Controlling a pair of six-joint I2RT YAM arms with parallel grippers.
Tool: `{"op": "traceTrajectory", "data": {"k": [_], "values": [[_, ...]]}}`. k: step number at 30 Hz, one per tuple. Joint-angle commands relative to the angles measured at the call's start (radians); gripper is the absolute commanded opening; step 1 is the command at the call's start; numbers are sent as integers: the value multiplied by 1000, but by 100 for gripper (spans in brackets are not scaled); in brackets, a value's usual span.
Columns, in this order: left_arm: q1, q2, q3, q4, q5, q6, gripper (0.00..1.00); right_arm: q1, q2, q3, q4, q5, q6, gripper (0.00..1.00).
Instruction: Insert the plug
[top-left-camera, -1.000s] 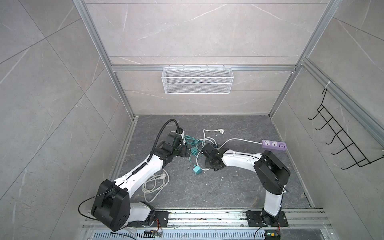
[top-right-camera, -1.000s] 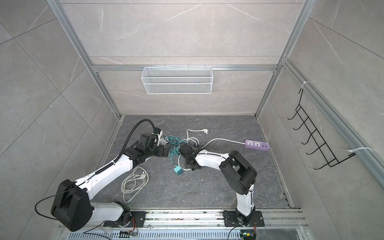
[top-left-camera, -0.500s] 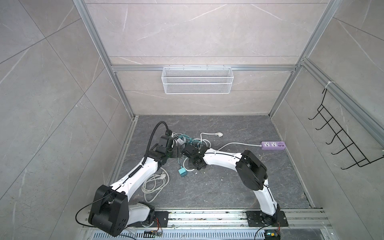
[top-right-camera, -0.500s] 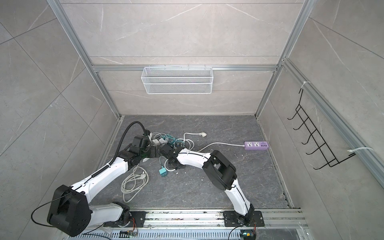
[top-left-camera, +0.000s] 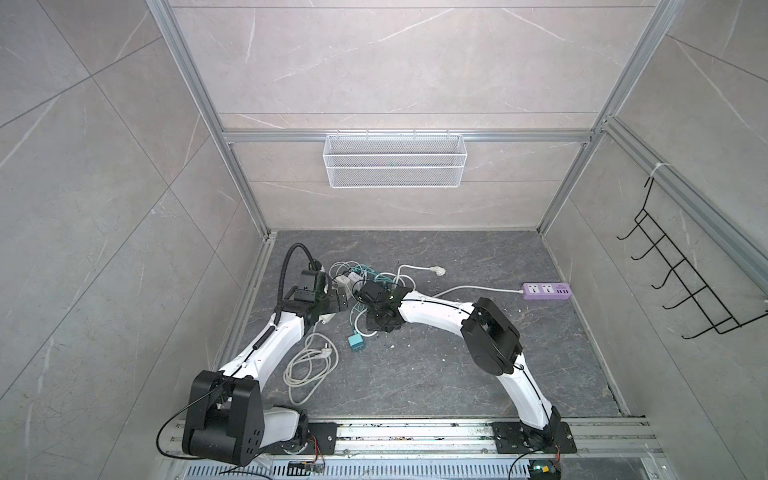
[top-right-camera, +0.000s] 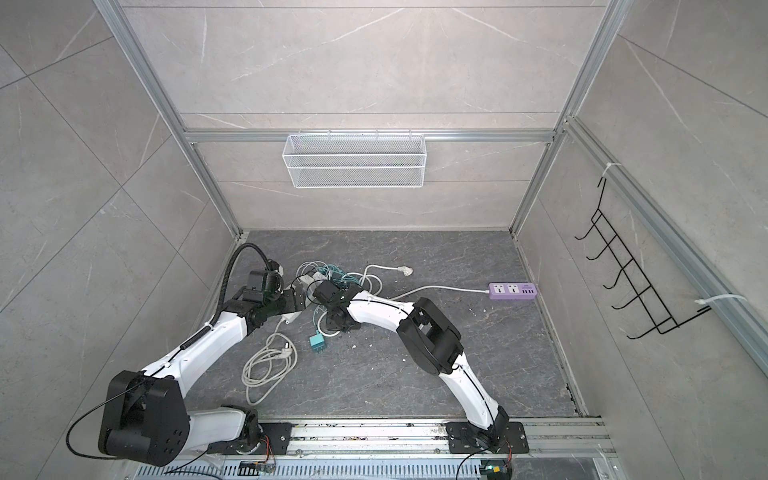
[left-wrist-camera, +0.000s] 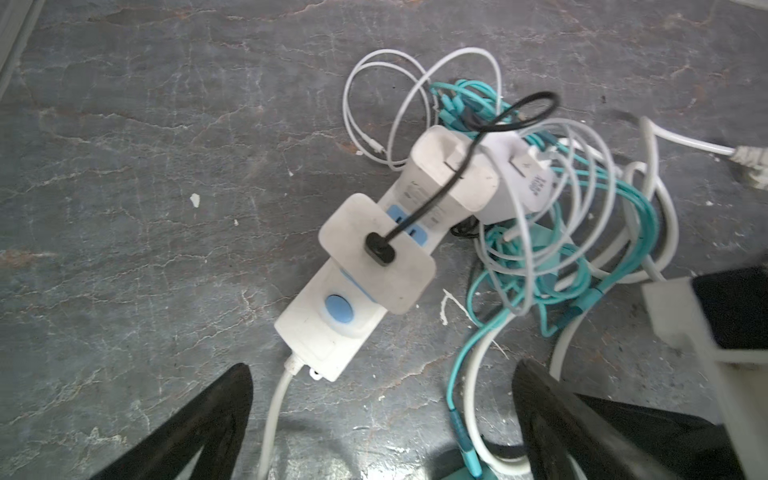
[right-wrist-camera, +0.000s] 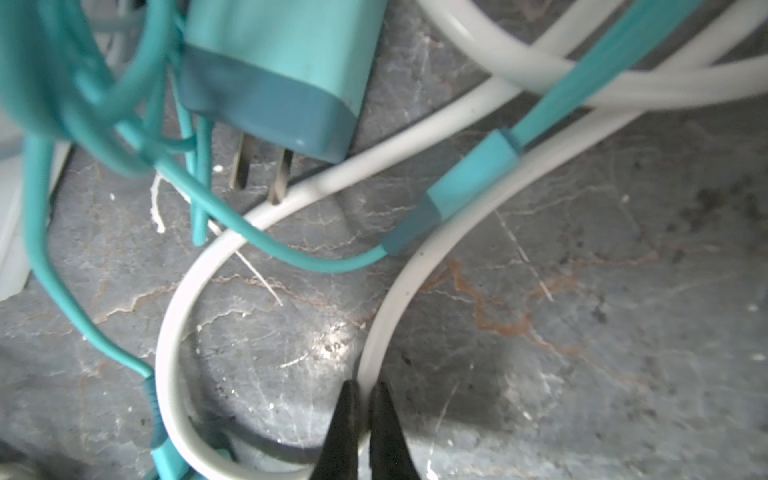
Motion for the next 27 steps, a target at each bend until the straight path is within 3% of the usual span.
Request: {"op": "traceTrajectory", "data": {"k": [1,6,8,21,27], "values": [[3,28,-8,24,28,-8,100,-25,-25,-66,62,-56,-37,18],[3,77,-5,38,40,-11,100,-47,-54,-58,87,-114,-63,41],[3,97,-7,46,24,-19,100,-55,-72,-65,93,-125,-70,45],[14,304,104,34,-22,-56,100,-268,-383,-360,100,-16,-131,47],[17,380,146,28,-20,-75,100,-378,-407,-386,52,71,-151,47]]}}
